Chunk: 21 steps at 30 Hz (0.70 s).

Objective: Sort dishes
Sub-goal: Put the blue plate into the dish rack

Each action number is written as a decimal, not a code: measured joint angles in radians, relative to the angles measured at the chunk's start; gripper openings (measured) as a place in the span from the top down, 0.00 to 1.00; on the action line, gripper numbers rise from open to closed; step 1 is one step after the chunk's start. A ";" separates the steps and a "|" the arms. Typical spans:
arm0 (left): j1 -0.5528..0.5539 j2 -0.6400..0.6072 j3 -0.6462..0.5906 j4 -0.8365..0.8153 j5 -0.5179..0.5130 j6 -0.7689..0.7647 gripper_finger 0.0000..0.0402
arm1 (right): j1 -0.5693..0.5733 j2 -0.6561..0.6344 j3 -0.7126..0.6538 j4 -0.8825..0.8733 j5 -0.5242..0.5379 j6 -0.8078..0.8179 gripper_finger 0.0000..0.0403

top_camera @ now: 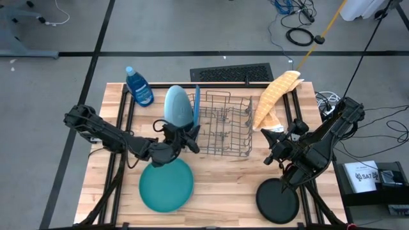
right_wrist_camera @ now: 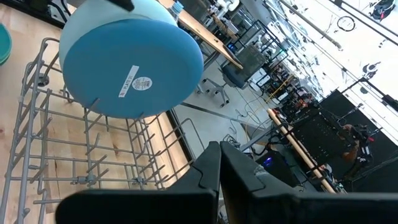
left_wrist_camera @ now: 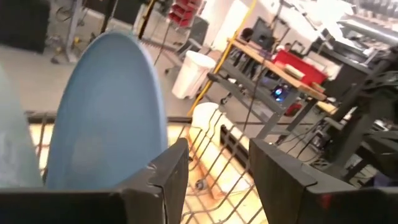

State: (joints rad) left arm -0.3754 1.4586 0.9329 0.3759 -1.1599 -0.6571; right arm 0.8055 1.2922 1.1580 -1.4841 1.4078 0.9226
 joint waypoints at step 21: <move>-0.049 -0.005 0.132 -0.019 0.067 0.586 0.74 | 0.000 0.000 0.000 0.003 0.000 -0.004 1.00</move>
State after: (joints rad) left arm -0.4246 1.4536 1.0653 0.3571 -1.0927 -0.0713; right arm 0.8055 1.2919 1.1580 -1.4807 1.4082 0.9188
